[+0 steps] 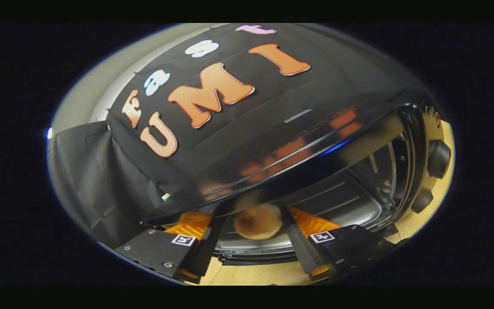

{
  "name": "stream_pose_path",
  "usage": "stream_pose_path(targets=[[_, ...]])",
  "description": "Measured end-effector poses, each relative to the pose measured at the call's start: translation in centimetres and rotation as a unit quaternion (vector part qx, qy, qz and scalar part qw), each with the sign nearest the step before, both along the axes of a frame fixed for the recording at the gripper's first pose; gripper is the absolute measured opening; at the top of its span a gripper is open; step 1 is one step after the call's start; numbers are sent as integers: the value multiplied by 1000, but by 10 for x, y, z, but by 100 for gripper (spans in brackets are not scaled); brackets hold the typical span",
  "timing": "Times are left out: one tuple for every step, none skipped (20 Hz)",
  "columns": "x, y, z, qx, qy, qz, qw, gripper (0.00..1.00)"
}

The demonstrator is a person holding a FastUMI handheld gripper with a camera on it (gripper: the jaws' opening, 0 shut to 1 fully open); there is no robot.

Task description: Open the toaster oven, put the food inside, and close the toaster oven door.

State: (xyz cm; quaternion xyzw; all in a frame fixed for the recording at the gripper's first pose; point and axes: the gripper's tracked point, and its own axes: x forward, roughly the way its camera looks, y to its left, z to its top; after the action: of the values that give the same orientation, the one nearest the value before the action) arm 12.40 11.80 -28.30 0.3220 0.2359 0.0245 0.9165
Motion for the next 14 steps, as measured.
stream_pose_path(targets=[[-2, 1, 1, -4, -1, 3, 1000, 83], [-4, 0, 2, -10, -2, 7, 1000, 85], [-9, -1, 3, -22, -1, 12, 1000, 87], [-16, -2, 3, -35, 3, 19, 999, 87], [-24, -2, 4, -49, 8, 28, 998, 89], [-33, -2, 5, -64, 11, 38, 997, 90], [-43, -1, 6, -78, 17, 47, 996, 91], [-55, -1, 5, -86, 26, 57, 994, 92], [-67, 2, 8, -88, 27, 68, 993, 94], [-78, 2, 12, -90, 25, 74, 993, 95], [-88, 0, 17, -94, 22, 80, 992, 95], [-99, -1, 20, -102, 21, 86, 991, 95], [-110, -2, 22, -113, 19, 93, 989, 95], [-121, -4, 24, -126, 18, 99, 987, 95]])
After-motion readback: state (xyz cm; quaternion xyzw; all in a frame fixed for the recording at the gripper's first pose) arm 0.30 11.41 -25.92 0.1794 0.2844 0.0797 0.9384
